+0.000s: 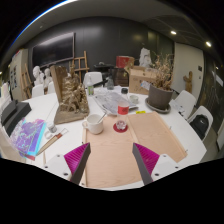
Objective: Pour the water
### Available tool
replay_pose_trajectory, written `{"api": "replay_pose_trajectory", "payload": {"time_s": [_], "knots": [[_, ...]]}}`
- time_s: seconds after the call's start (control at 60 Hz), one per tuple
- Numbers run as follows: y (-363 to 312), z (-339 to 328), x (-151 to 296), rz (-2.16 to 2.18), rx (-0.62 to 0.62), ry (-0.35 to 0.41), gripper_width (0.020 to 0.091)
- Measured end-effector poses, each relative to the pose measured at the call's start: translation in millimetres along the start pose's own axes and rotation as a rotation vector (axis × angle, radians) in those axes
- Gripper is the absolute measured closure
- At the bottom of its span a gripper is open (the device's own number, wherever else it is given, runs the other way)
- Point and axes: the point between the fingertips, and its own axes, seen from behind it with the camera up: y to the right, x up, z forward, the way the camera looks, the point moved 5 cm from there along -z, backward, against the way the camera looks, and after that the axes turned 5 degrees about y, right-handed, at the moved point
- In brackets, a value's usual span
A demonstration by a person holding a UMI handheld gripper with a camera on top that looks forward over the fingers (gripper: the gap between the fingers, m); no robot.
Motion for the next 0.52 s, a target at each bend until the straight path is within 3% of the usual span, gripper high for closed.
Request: {"api": "replay_pose_trajectory", "payload": {"time_s": [0.183, 0.517], "knots": [[-17.6, -49.9, -27.6, -0.023, -0.026, -0.014, 0.0243], [-27.2, -66.6, -49.1, -0.061, -0.036, -0.043, 0.0248]]}}
